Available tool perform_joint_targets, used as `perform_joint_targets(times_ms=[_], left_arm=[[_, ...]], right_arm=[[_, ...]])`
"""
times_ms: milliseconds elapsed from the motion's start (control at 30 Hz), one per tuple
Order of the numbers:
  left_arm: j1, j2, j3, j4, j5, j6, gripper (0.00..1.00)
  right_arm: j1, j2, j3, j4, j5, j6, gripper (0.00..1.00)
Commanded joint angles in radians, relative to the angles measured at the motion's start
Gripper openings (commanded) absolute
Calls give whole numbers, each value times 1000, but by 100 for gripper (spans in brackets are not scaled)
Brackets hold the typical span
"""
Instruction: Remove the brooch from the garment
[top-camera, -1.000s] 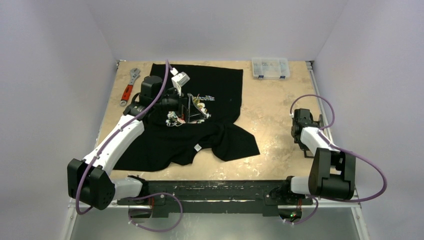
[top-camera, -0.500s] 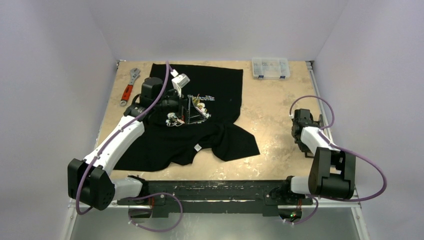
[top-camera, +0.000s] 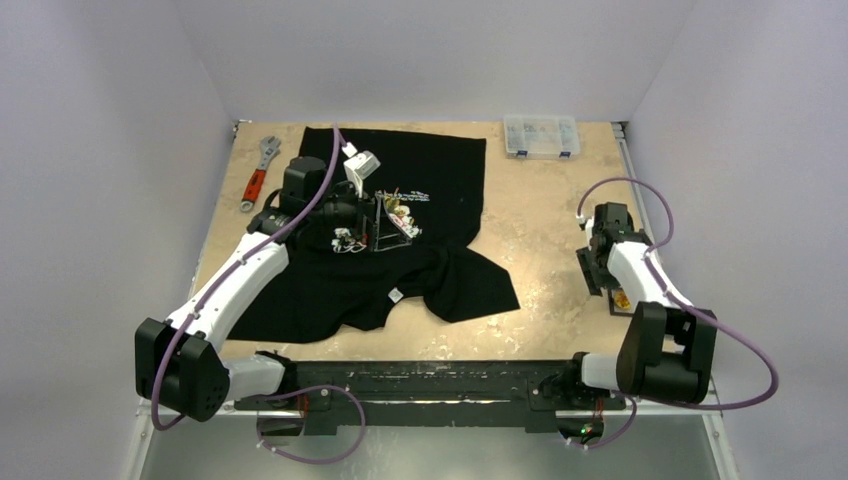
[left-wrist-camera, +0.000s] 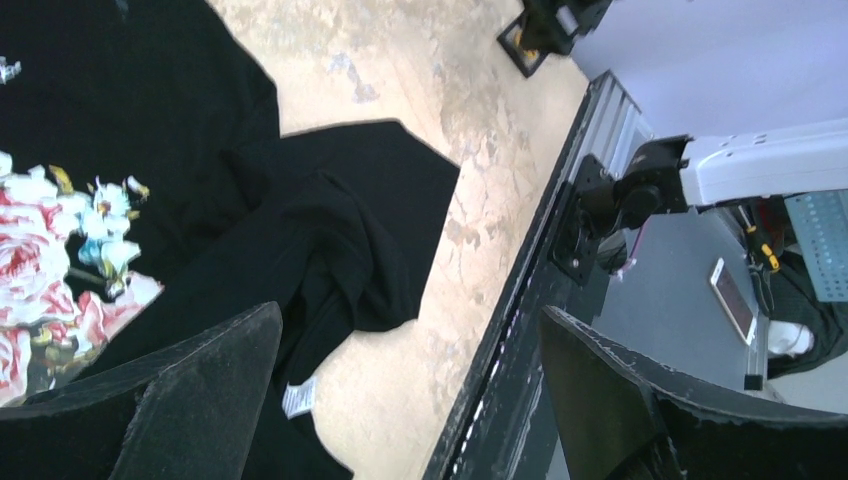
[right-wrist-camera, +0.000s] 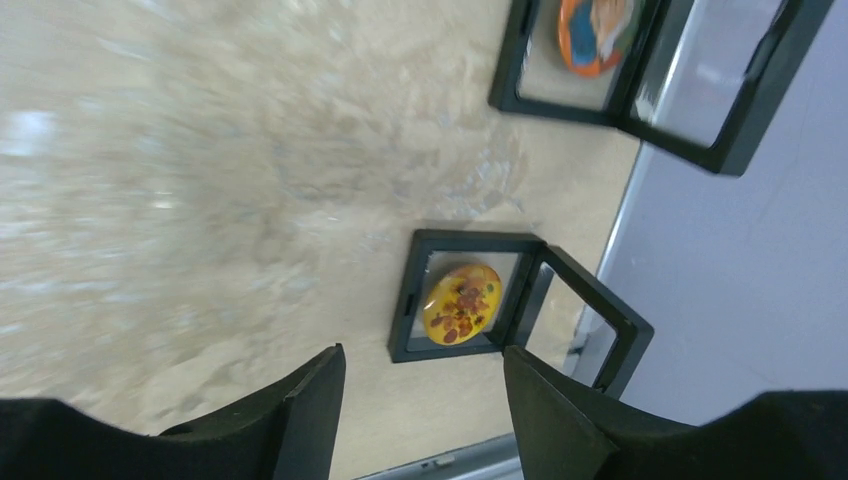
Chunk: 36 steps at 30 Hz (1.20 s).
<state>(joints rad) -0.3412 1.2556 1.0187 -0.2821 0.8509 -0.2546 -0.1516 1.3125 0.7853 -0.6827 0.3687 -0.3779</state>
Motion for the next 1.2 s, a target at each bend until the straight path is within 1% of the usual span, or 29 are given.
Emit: perform_joint_targets(times_ms=[0, 100, 167, 200, 233, 267, 333, 400, 467, 567, 667, 800, 900, 1000, 1033, 1167], left_arm=[[39, 17, 82, -237, -22, 155, 100], [114, 64, 134, -404, -34, 244, 100], [151, 114, 221, -619, -65, 453, 100], [157, 130, 251, -703, -134, 561, 100], [164, 130, 255, -752, -194, 640, 100], [177, 115, 242, -784, -233, 725, 100], [206, 77, 195, -824, -316, 892, 100], [249, 46, 139, -827, -390, 1005, 100], [307, 53, 118, -851, -410, 1079, 100], [419, 115, 155, -911, -388, 1103, 100], [513, 161, 190, -936, -353, 1104, 99], [596, 170, 169, -920, -356, 1135, 98], [628, 168, 159, -898, -365, 1142, 98], [649, 173, 160, -877, -366, 1135, 98], [654, 176, 162, -870, -366, 1134, 98], [674, 188, 169, -852, -354, 1124, 97]], right_arm=[[32, -121, 168, -112, -316, -36, 64], [132, -112, 242, -152, -427, -71, 64], [252, -96, 256, -146, -456, -101, 63], [306, -87, 254, -136, -461, -123, 63], [359, -78, 246, -115, -465, -143, 63], [420, -70, 233, -93, -467, -161, 62], [499, -42, 205, -50, -480, -205, 62], [565, 4, 188, -12, -498, -243, 62], [625, 67, 172, 23, -505, -266, 61], [704, 145, 159, 67, -502, -286, 60], [747, 207, 142, 92, -504, -294, 60], [786, 271, 109, 120, -480, -310, 60], [788, 319, 88, 110, -468, -337, 58], [787, 355, 63, 56, -459, -379, 51], [787, 351, 48, 43, -456, -397, 47], [787, 279, 7, -47, -458, -482, 23]])
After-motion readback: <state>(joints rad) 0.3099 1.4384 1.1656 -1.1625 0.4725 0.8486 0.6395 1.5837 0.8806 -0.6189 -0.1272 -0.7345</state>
